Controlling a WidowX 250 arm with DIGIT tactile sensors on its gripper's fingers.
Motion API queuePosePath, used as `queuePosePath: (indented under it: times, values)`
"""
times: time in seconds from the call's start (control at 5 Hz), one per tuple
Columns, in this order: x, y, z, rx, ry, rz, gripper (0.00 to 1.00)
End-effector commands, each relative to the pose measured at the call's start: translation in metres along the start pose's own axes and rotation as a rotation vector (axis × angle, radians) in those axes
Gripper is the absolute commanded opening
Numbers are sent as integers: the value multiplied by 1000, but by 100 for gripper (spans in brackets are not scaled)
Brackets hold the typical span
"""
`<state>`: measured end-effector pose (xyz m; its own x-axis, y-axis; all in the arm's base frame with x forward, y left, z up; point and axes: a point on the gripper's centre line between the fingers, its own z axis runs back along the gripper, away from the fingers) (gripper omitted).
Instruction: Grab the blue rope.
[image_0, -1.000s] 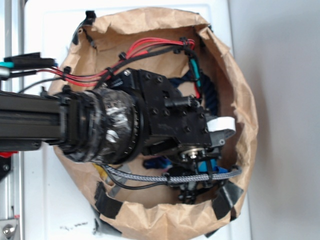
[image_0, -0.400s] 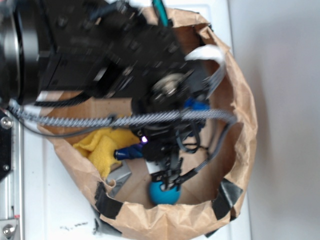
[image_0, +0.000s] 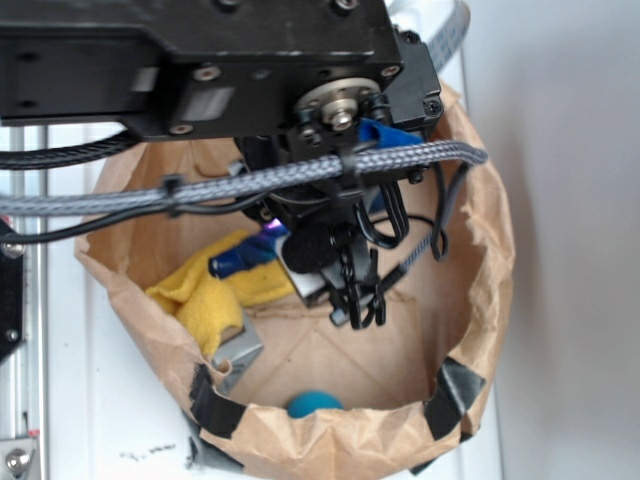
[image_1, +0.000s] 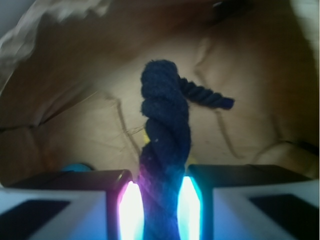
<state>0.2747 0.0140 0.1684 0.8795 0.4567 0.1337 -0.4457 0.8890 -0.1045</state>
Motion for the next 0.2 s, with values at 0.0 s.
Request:
queuePosePath:
  times: [0.0]
  values:
    - [7,-6,19,68,-72,22,0]
